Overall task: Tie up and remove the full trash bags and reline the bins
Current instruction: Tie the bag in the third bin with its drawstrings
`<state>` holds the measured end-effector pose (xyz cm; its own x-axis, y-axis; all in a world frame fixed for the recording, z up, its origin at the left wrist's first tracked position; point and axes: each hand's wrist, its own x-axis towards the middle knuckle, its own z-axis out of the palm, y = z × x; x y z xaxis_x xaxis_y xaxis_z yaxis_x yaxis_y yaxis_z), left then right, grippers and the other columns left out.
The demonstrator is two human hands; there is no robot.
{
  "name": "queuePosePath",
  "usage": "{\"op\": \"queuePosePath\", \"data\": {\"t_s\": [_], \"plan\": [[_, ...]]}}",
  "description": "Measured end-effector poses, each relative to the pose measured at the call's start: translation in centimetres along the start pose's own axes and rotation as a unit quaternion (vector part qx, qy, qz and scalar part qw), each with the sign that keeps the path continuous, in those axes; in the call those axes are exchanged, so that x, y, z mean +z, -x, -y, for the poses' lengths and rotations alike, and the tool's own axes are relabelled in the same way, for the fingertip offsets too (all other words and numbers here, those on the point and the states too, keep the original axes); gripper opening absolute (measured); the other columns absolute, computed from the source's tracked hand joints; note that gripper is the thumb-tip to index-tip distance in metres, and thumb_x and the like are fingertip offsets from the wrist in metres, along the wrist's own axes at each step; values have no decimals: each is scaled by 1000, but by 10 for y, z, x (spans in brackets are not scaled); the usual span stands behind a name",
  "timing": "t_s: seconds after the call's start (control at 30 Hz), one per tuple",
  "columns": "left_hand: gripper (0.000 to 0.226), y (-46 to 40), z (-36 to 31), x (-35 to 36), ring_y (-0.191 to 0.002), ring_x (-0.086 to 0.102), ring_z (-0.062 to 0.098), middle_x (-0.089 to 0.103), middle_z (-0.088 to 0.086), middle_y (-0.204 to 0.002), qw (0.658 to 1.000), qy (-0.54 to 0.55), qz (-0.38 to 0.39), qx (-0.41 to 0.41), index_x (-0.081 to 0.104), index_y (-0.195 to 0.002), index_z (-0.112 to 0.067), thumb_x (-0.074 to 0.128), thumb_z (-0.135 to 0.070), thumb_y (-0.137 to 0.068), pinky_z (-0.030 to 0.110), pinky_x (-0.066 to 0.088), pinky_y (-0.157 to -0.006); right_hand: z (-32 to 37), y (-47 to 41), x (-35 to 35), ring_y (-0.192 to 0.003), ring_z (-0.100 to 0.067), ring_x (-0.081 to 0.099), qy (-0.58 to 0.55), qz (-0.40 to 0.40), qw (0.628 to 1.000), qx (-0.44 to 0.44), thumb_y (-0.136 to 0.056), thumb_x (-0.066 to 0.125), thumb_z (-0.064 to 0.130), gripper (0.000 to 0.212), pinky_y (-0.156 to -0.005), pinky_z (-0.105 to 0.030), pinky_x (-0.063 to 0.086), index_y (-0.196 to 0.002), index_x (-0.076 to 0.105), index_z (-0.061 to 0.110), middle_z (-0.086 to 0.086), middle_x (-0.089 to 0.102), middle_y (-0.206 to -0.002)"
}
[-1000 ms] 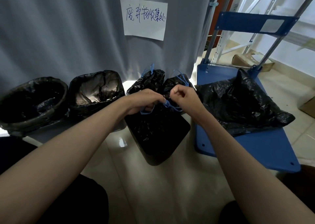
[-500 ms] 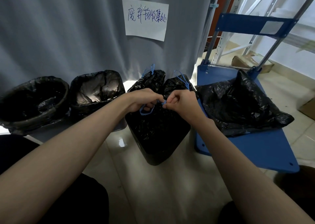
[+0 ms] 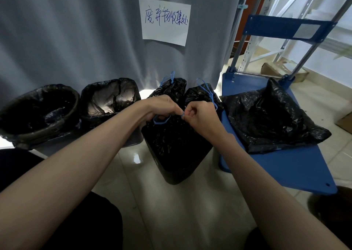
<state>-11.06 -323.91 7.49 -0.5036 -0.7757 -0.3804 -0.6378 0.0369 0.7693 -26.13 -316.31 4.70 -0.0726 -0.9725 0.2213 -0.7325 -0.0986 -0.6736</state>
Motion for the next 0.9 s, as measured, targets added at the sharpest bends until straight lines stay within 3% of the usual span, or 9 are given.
{"op": "queuePosePath", "data": {"t_s": [0.1,0.2,0.27,0.33,0.4,0.53,0.7,0.83,0.9], "plan": [[10,2,-2,-2,-41,42,1,53,-12,-47,999,0,-7,39,72,-86,-11,64,-16,-91,14,34,-42,3,-2,-2,-66,-15,63,-74,-3,995,64,-78,63,8,10,-63,-28,52,-70,69,7,-4,69,-71],[10,0,-3,-3,-60,57,-4,68,-2,-74,997,-7,-37,70,73,-94,-5,64,-7,-90,8,43,-59,1,-6,-10,-56,-9,54,-197,58,963,174,-79,70,12,11,-50,-20,46,-69,68,10,3,60,-62],[11,-2,-3,-2,-61,59,-5,71,4,-83,995,-18,-59,83,73,-95,-4,65,-5,-89,4,43,-56,-2,-6,-14,-56,-9,51,-255,102,936,219,-80,70,12,9,-47,-18,45,-72,68,10,2,55,-60],[7,-6,-3,1,-79,63,5,73,8,-94,992,-35,-75,91,73,-92,-8,68,-8,-87,11,49,-70,-4,-7,-17,-57,-9,51,-285,129,918,245,-79,70,11,4,-48,-19,46,-80,69,7,1,55,-62],[1,-11,-1,3,-84,62,9,72,5,-93,988,-74,-96,94,72,-86,-15,71,-15,-86,20,49,-78,-6,-7,-19,-57,-9,52,-283,148,912,255,-79,71,9,6,-49,-19,47,-83,69,6,1,56,-62],[6,-19,7,6,-69,53,-6,61,-13,-75,972,-137,-161,102,70,-83,-15,72,-20,-87,9,36,-59,-7,-4,-26,-59,-8,54,-237,197,923,229,-79,72,8,10,-51,-18,47,-71,67,11,1,58,-63],[14,-22,8,15,-74,63,14,69,2,-81,956,-165,-207,126,63,-73,-16,69,-15,-86,29,51,-67,-7,1,-26,-69,-13,56,-190,223,934,207,-79,72,9,17,-57,-21,48,-64,66,15,-3,59,-69],[21,-23,11,19,-69,58,6,61,-10,-71,945,-172,-227,158,60,-67,-21,67,-15,-86,12,39,-57,-7,2,-26,-69,-12,56,-180,229,935,203,-80,72,9,15,-55,-19,48,-67,65,13,-2,59,-68],[12,-23,12,12,-72,57,9,62,-4,-77,939,-194,-224,174,67,-72,-19,71,-20,-84,20,43,-64,-10,2,-27,-69,-11,56,-172,211,941,200,-81,70,10,8,-54,-18,49,-74,67,9,-4,60,-72]]}}
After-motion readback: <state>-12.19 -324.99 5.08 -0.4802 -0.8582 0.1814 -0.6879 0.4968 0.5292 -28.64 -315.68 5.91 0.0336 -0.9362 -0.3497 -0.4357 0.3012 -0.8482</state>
